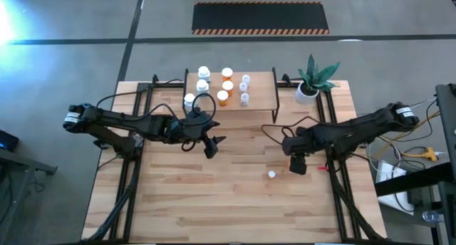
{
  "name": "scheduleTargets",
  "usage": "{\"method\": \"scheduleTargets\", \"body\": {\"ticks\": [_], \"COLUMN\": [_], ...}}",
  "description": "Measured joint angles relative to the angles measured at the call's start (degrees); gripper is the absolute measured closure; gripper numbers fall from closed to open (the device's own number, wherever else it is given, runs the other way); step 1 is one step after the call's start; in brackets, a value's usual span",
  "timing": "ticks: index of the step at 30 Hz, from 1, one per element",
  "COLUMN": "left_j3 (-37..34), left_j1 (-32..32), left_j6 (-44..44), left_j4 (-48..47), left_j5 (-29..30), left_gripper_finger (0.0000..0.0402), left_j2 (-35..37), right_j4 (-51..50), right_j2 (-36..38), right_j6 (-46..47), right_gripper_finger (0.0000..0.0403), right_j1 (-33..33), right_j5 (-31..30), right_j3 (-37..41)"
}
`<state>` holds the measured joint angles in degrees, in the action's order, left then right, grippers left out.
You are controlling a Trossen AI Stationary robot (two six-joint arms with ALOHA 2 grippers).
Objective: Pick and place medicine bottles onto shelf by color
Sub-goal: Put the right small orange pill bottle on the shelf
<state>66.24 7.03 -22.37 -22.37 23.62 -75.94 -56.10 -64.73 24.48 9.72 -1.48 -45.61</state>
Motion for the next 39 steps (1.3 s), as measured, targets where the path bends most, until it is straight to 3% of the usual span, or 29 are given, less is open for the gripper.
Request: {"method": "scheduleTargets", "body": {"ticks": [9, 26, 30, 37, 39], "left_j3": [0.0, 0.0, 0.0, 0.0, 0.0], "left_j1": [0.0, 0.0, 0.0, 0.0, 0.0], "left_j6": [0.0, 0.0, 0.0, 0.0, 0.0], "left_j4": [0.0, -0.1, -0.1, -0.1, -0.1], "left_j5": [0.0, 0.0, 0.0, 0.0, 0.0], "left_gripper_finger": [0.0136, 0.0136, 0.0136, 0.0136, 0.0136], "left_j2": [0.0, 0.0, 0.0, 0.0, 0.0], "right_j4": [0.1, 7.6, 7.8, 8.9, 8.0], "right_j2": [6.3, 0.0, -1.5, -1.4, -0.9], "right_j6": [-10.3, -11.0, -11.0, -8.7, -6.9], "right_gripper_finger": [0.0184, 0.0186, 0.0214, 0.0307, 0.0309], "right_j1": [0.5, 0.5, 0.5, 0.5, 0.5], "right_j5": [4.9, 6.4, 6.0, 6.2, 7.5], "right_j3": [1.0, 5.2, 5.2, 5.2, 3.6]}}
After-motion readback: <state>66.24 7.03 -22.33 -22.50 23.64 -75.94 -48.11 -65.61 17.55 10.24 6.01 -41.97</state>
